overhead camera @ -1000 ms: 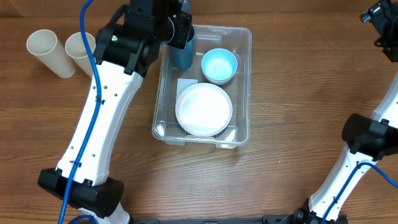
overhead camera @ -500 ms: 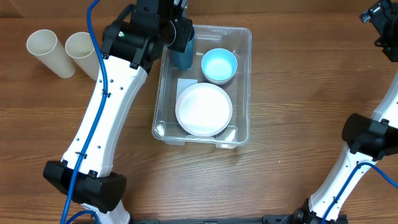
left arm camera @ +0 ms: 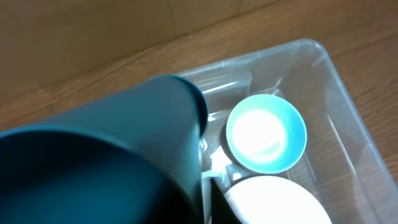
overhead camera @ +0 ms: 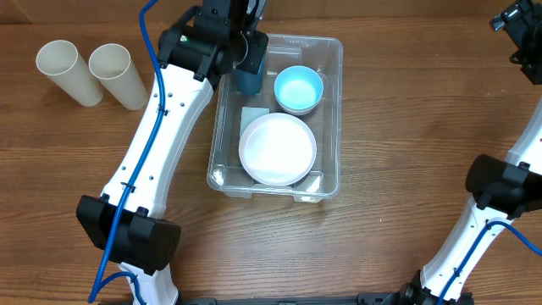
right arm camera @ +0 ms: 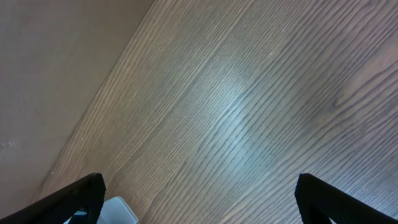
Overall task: Pack container
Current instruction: 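Carry the teal cup into the bin and stack it in the first, then withdraw the left gripper and grip a cream cup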
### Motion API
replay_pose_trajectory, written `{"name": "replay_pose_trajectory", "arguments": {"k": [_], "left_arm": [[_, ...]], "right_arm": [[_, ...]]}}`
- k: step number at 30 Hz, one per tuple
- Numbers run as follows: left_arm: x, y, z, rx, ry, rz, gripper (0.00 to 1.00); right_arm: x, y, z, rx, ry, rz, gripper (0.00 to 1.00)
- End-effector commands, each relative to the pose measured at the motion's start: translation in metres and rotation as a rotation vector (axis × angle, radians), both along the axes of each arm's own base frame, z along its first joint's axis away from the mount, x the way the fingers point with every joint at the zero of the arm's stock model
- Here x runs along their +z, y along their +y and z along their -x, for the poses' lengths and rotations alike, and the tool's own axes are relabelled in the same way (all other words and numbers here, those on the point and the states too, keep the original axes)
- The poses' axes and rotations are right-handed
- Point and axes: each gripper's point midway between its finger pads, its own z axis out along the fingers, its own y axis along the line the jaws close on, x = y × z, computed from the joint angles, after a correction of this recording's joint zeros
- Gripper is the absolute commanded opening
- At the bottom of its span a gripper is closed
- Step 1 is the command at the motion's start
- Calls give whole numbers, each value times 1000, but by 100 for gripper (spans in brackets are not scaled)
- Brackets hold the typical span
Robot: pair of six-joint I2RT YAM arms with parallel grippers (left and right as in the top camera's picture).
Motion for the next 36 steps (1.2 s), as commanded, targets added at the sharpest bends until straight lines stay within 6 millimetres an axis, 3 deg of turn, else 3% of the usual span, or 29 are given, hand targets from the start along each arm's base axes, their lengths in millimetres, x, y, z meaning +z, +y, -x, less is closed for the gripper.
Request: {"name": "replay_pose_trajectory", "arguments": {"k": [1,3,6,12,16,19,23,29,36], "left_arm": [[8,-5,-3,-18,-33,11,48],[11,-6,-6,-18,-48,17,60],[14,-7,-8,-18,-63,23,68],[15,-7,-9,-14,-70,22,70],[25,5,-9,31,-87,20,74],[43,28,-4,90,-93,36,76],[56,80,4,188,-72,18,81],[38,168,4,372,9,-20,84],[11,222,-6,443,70,-9,85]], "right_arm": [[5,2,0,0,-15,3,100],[5,2,0,0,-15,3,100],[5,2,0,0,-15,3,100],[5,2,0,0,-15,3,100],[5,2,0,0,-15,3,100],[5,2,0,0,-15,3,100],[5,2,0,0,-15,3,100],[5,2,0,0,-15,3,100],[5,2,0,0,-15,3,100]]}}
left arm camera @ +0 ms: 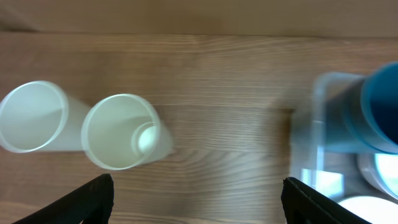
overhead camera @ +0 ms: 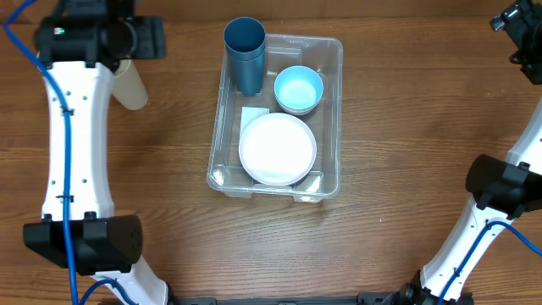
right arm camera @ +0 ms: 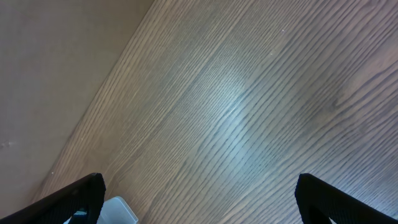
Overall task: Pack container
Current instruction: 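Withdraw the left gripper and grip a cream cup, then carry the cream cup into the bin beside the teal cups and release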
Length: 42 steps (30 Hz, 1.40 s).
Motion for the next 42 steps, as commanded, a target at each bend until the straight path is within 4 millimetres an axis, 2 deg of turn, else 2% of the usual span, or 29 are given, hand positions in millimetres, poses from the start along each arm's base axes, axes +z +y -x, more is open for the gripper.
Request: {"name": "replay_pose_trajectory", "arguments": {"k": [1,7,13,15,16,17,19,20,21,24,27,32,34,35,37,38,40,42], "left_arm": [[-17,16,-10,2,32,9,85],[-76,35,-39,20,121,-32,86],[-138,37,-59,19,207,-24,86],[-154,37,-59,19,239,-21,81],[-161,37,-58,19,258,-20,67],[-165,37,-56,19,272,-19,45],[-169,36,-53,18,293,-16,13],[-170,36,-50,21,304,-13,4],[-169,36,-49,24,309,-11,4],[-161,33,-41,23,329,-5,4],[-139,29,-33,36,333,8,4],[-46,-12,-5,-53,244,65,4],[-9,-32,12,-97,189,63,4],[12,-49,23,-135,151,59,4],[33,-75,36,-201,104,50,4],[45,-97,46,-270,77,36,4],[54,-134,59,-371,55,7,4],[53,-165,68,-443,55,-16,4]], "right_arm": [[5,2,0,0,-15,3,100],[5,2,0,0,-15,3,100],[5,2,0,0,-15,3,100],[5,2,0,0,-15,3,100],[5,2,0,0,-15,3,100],[5,2,0,0,-15,3,100],[5,2,0,0,-15,3,100],[5,2,0,0,-15,3,100],[5,2,0,0,-15,3,100],[5,2,0,0,-15,3,100],[5,2,0,0,-15,3,100],[5,2,0,0,-15,3,100],[5,2,0,0,-15,3,100],[5,2,0,0,-15,3,100],[5,2,0,0,-15,3,100],[5,2,0,0,-15,3,100],[5,2,0,0,-15,3,100],[5,2,0,0,-15,3,100]]}}
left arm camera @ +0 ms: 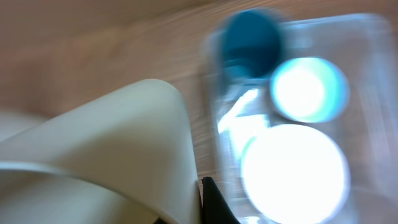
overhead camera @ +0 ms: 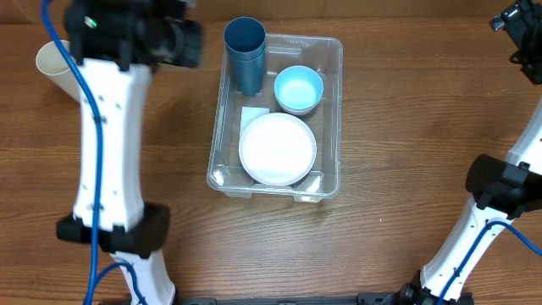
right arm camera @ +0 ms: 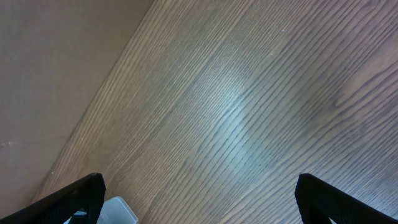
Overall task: Pack container
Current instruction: 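Carry the cream cup into the bin beside the teal cups and release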
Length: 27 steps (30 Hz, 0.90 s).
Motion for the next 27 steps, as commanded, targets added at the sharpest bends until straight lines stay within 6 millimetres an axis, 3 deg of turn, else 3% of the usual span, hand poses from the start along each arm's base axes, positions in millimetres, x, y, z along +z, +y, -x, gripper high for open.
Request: {"name": "replay_pose_trajectory", "arguments": {"k": [1,3,8,16,22,27], "left_arm": [[7,-56,19,-157,-29,-27,4],[-4,-81,23,-217,-12,-55,4],[-48,-107,21,-265,98,-112,4],[-109,-107,-7,-229,202,-198,4],[-154,-105,-15,-199,297,-256,4],[-179,-107,-20,-199,338,-276,4]], "right_arm": [[5,2,0,0,-15,3,100],[5,2,0,0,-15,3,100],[5,2,0,-1,-15,3,100],[5,2,0,0,-15,3,100],[5,2,0,0,-15,3,100],[5,2,0,-1,-15,3,100]]}}
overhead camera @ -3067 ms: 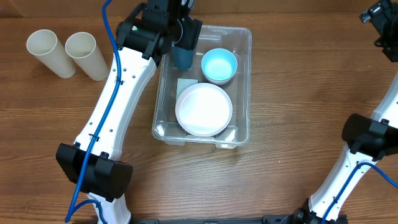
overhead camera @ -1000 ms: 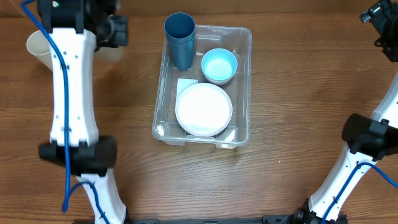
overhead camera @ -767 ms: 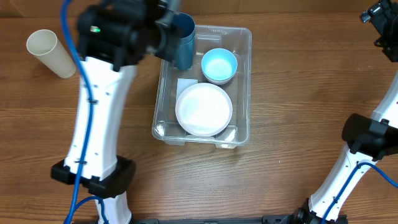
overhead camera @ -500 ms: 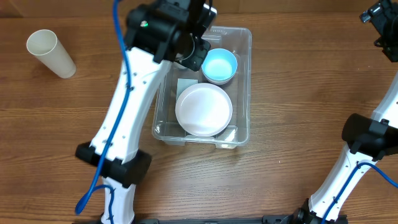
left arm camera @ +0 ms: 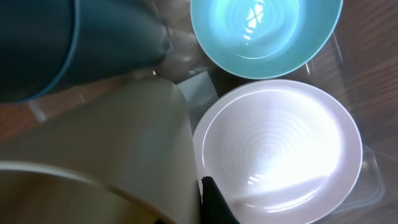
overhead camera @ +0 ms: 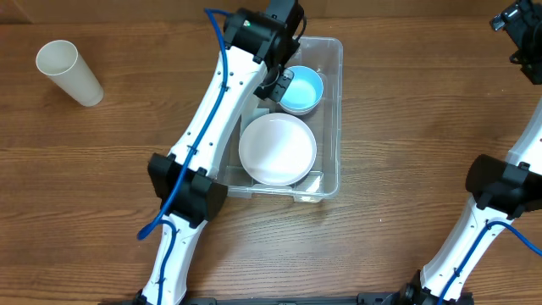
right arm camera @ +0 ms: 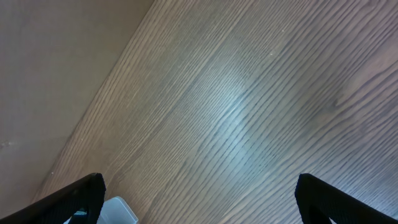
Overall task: Pack container
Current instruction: 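Carry the cream cup into the bin beside the teal cups and release, then withdraw the left gripper and grip the second cream cup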
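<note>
My left gripper [overhead camera: 273,58] is shut on a cream cup [left arm camera: 93,155] and holds it over the back left of the clear container [overhead camera: 333,119]. Its dark finger [left arm camera: 213,202] shows against the cup's side. Right beside the held cup is a dark blue cup [left arm camera: 68,43], which my arm hides in the overhead view. Also inside are a light blue bowl [left arm camera: 267,31] at the back and a white bowl [left arm camera: 277,146] in front. A second cream cup [overhead camera: 68,72] lies on the table far left. My right gripper [right arm camera: 199,199] is open, high at the far right.
The left arm [overhead camera: 212,127] slants over the container's left side from the front. The right arm's base [overhead camera: 500,186] stands at the right edge. The wooden table [overhead camera: 406,110] runs between container and right arm.
My left gripper, still shut on the cream cup, was left of the container and is now over its back left part, beside the dark blue cup. The right arm has not moved.
First my left gripper held the dark blue cup in the container's back left corner, with two cream cups on the table. Then it stood open over those cups, the blue cup left in the container. Later it held one cream cup, now over the container.
</note>
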### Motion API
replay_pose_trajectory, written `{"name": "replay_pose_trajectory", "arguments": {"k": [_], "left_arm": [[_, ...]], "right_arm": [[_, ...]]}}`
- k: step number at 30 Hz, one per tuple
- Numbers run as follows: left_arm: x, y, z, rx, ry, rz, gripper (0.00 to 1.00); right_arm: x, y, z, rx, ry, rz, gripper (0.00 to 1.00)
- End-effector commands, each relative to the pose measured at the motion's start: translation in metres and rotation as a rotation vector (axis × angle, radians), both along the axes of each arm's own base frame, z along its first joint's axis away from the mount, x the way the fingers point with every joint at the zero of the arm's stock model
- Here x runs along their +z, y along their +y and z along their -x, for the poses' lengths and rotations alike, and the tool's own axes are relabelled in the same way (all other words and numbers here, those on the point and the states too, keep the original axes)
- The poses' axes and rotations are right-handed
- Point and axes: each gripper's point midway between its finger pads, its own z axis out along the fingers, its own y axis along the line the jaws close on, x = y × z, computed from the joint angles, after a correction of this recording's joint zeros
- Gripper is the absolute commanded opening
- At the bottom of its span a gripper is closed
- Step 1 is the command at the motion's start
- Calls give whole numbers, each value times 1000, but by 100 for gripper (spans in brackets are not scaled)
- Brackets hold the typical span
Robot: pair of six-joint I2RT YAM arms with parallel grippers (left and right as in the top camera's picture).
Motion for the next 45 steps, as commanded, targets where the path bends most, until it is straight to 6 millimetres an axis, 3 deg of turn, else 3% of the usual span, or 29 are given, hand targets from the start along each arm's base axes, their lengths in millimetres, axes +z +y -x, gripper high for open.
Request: {"name": "replay_pose_trajectory", "arguments": {"k": [1,8,9,10,12,14,18,21,27,31,34,37,42,45], "left_arm": [[-16,6,-8,25,7,-42,4],[-33,12,-14,36,27,-72,5],[-34,12,-14,37,28,-73,18],[-34,12,-14,36,29,-73,45],[-34,12,-14,36,27,-75,69],[-32,19,-17,44,7,-112,74],[-20,24,-20,50,-32,-134,73],[6,22,-20,50,-89,-102,72],[87,21,-10,51,-255,3,74],[137,33,5,65,-357,50,74],[173,67,9,139,-457,17,78],[193,119,4,263,-517,-36,79],[186,237,-22,608,-540,-61,83],[171,295,-32,738,-525,-38,84]], "right_arm": [[5,2,0,0,-15,2,100],[5,2,0,0,-15,2,100],[5,2,0,0,-15,2,100],[5,2,0,0,-15,2,100],[5,2,0,0,-15,2,100],[5,2,0,0,-15,2,100],[5,2,0,-1,-15,2,100],[5,2,0,-1,-15,2,100],[5,2,0,0,-15,2,100],[5,2,0,-1,-15,2,100],[5,2,0,0,-15,2,100],[5,2,0,0,-15,2,100],[5,2,0,-1,-15,2,100],[5,2,0,0,-15,2,100]]}}
